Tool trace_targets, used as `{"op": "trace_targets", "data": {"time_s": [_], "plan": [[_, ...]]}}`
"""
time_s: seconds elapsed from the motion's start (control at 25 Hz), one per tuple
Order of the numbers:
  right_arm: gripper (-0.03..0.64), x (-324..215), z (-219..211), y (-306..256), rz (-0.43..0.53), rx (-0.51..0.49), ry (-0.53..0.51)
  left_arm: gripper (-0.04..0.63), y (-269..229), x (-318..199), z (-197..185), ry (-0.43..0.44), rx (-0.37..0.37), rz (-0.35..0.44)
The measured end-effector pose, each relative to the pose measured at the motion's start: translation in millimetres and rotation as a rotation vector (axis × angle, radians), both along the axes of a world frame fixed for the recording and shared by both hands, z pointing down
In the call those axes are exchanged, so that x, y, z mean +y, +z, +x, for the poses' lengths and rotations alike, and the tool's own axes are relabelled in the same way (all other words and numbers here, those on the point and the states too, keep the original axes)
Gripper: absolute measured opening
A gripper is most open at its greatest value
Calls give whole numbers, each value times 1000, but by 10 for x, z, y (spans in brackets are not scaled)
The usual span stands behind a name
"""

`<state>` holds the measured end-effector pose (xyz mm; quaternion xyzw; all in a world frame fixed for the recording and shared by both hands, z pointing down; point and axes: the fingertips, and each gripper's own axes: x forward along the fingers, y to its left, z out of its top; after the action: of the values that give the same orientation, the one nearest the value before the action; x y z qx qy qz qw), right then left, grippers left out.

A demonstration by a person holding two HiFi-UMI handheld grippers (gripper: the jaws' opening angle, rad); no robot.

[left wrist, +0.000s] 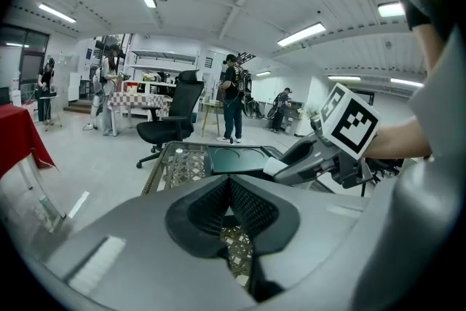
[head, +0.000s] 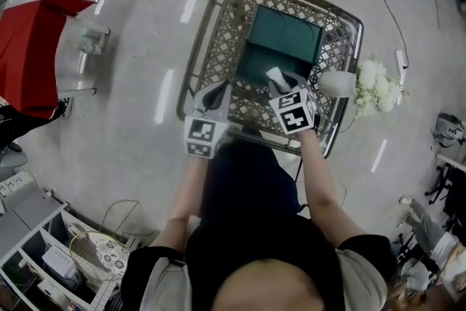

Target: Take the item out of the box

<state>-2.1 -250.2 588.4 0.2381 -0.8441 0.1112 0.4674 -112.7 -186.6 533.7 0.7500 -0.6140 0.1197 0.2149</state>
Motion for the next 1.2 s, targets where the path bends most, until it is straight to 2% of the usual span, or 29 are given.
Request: {"op": "trace_targets", "data": {"time_s": [1.0,1.2], "plan": [[133,427,344,-650,56,-123,131,8,-332,165,299,80,3,62],[133,406,412,-847,63,-203,202,8,-471,156,340,105,-7,80]]}}
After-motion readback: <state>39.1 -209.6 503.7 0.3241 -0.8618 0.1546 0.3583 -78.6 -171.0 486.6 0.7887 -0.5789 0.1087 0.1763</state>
